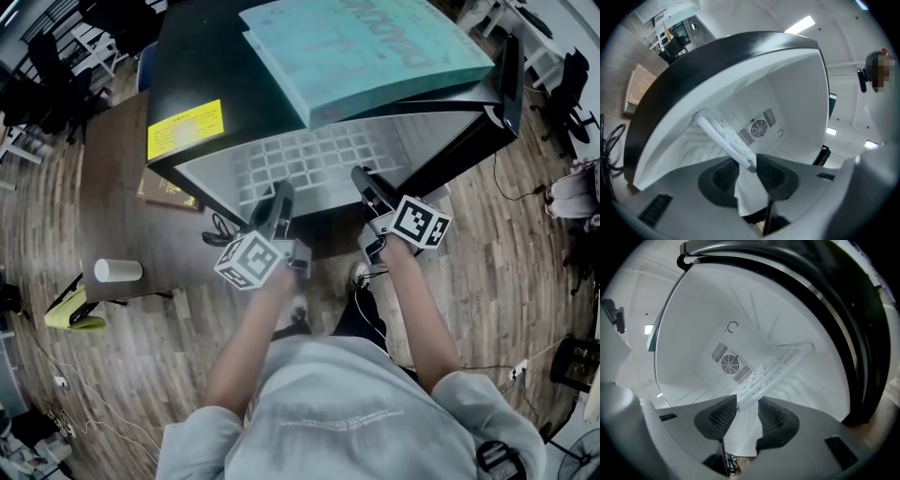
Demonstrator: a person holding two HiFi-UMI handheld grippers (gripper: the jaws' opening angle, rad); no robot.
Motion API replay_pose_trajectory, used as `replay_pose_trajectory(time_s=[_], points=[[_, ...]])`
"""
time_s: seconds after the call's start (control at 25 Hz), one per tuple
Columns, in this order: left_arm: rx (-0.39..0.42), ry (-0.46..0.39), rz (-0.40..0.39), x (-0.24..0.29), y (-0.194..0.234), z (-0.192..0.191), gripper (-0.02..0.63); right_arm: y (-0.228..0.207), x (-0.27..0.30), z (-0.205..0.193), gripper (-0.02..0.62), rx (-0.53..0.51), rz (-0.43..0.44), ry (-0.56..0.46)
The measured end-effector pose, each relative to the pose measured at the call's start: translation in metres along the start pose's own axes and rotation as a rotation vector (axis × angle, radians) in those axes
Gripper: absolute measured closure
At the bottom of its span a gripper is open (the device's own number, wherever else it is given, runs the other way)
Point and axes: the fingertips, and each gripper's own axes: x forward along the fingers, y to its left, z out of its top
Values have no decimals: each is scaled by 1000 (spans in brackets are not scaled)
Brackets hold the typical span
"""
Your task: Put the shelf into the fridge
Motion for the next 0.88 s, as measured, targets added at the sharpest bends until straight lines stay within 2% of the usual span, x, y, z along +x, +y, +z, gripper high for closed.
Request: replay_pose_trajectory(time_s=[0.28, 0.52, 0.88], points=[[-13, -29, 20, 14, 7, 9, 503, -4, 16, 8, 442, 3, -16, -20], [8, -29, 63, 18, 8, 12, 503, -4, 21, 10, 440, -9, -18, -25], [7, 12, 59, 17, 10, 10, 500, -4, 21, 9, 437, 5, -13, 0]])
